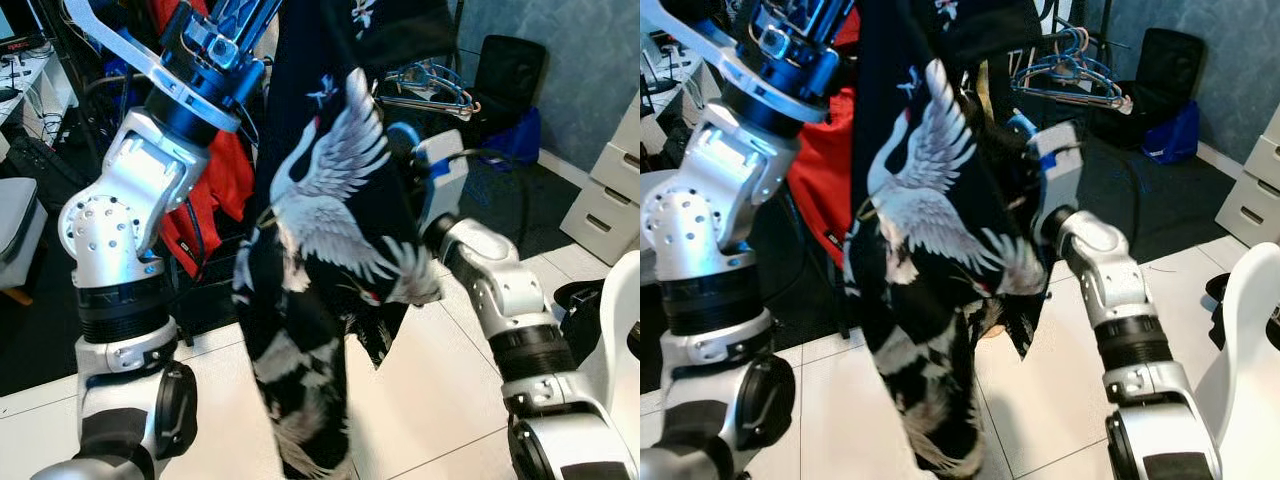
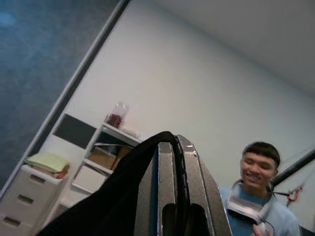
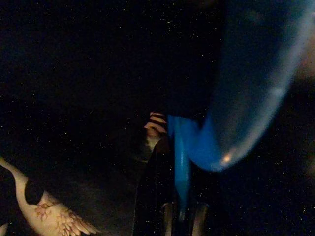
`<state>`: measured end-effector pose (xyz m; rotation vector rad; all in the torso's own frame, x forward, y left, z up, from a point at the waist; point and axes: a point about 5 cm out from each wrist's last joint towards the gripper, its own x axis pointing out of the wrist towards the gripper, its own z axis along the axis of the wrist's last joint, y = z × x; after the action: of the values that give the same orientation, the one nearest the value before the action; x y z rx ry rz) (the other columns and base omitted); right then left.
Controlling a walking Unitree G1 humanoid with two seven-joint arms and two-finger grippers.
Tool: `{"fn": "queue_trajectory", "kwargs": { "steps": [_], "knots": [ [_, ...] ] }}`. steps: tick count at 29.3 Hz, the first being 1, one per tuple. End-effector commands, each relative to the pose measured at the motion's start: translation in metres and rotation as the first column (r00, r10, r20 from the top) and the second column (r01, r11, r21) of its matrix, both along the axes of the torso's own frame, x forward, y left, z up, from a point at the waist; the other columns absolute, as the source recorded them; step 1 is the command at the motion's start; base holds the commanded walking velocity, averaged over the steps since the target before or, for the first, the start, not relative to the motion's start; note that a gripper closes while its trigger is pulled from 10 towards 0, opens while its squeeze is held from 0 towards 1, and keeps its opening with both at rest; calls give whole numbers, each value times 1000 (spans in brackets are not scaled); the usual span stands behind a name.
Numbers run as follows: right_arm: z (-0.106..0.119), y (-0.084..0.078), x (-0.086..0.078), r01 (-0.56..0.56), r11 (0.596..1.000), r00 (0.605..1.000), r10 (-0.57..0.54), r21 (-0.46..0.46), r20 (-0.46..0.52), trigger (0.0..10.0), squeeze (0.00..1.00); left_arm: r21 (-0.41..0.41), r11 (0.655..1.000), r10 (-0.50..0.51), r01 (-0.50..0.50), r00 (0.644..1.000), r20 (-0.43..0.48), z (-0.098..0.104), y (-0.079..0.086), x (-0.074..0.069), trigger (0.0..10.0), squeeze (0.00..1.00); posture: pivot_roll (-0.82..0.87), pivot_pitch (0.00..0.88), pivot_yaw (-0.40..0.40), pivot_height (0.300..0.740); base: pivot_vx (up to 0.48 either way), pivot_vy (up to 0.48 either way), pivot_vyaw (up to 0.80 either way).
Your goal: Hang hanger
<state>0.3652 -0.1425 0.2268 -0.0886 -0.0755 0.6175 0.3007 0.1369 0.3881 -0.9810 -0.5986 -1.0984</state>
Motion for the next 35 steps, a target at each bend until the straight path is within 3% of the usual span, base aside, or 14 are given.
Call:
{"fn": "queue_trajectory", "kwargs": {
  "steps": [1, 4, 5, 7, 8, 11, 13, 14, 15, 17, 26, 28, 31, 35],
  "knots": [
    [3, 5, -4, -49, 999, 999, 49, 3, 12, 10000, 0, -17, 999, 34, -34, 999, 10, 4, 8, 0, 5451, 0, 19, 8, 51, 740, 0, 0, 0],
    [3, 5, -6, -64, 998, 998, 64, 12, 18, 10000, 0, -29, 999, 28, -28, 1000, -3, -1, 5, -2, 5529, 0, 18, 9, 52, 740, 0, 0, 0],
    [4, 5, -5, -47, 999, 999, 47, 22, 21, 10000, 0, -31, 999, 22, -22, 1000, -5, -3, -1, -5, 4745, 0, 18, 9, 52, 740, 0, 0, 0],
    [1, 3, 2, 21, 999, 1000, -20, 41, -21, 10000, 0, -36, 999, 11, -11, 1000, -8, -7, -11, -8, 4824, 0, 16, 8, 54, 740, 0, 0, 0],
    [-7, 8, 4, 39, 999, 996, -35, 35, -88, 10000, 0, -41, 999, 11, -12, 1000, -7, -7, -14, -8, 4667, 0, 14, 8, 54, 740, 0, 0, 0],
    [-14, 11, 5, 46, 999, 990, -42, 27, -134, 10000, 0, -46, 999, 12, -12, 1000, -7, -7, -16, -9, 4667, 0, 14, 8, 54, 740, 0, 0, 0],
    [-43, 21, 4, 130, 991, 942, -127, -13, -310, 10000, 0, -47, 999, 13, -13, 1000, -6, -8, -38, -12, 4510, 0, 19, 10, 54, 740, 0, 0, 0],
    [-47, 22, 4, 143, 989, 934, -143, -26, -328, 10000, 0, -46, 999, 13, -13, 1000, -5, -8, -41, -13, 4510, 0, 19, 10, 54, 740, 0, 0, 0],
    [-35, 42, -5, 30, 989, 943, 19, 141, -332, 10000, 0, -51, 999, 15, -16, 1000, -5, -7, -43, -13, 4353, 0, 23, 14, 55, 740, 0, 0, 0],
    [-28, 49, -10, -38, 985, 946, 89, 167, -312, 10000, 0, -54, 998, 15, -15, 1000, -5, -7, -44, -13, 4353, 0, 23, 14, 55, 740, 0, 0, 0],
    [-5, 42, -7, -78, 994, 984, 89, 74, -155, 10000, 0, -64, 998, 19, -20, 1000, -18, -15, -44, -13, 4235, 0, 15, 12, 52, 740, 0, 0, 0],
    [-5, 42, -7, -78, 994, 984, 89, 74, -155, 10000, 0, -64, 998, 19, -20, 1000, -18, -15, -44, -13, 4235, 0, 15, 12, 52, 740, 0, 0, 0],
    [-5, 45, -18, -148, 989, 976, 144, -15, -164, 10000, 0, -71, 997, 31, -33, 999, -26, -19, -42, -13, 4235, 0, 9, 14, 56, 740, 0, 0, 0],
    [-4, 41, -17, -127, 992, 980, 125, -4, -157, 10000, 0, -57, 998, 22, -23, 1000, -22, -19, -43, -13, 4314, 0, 9, 14, 58, 740, 0, 0, 0]
  ]
}}
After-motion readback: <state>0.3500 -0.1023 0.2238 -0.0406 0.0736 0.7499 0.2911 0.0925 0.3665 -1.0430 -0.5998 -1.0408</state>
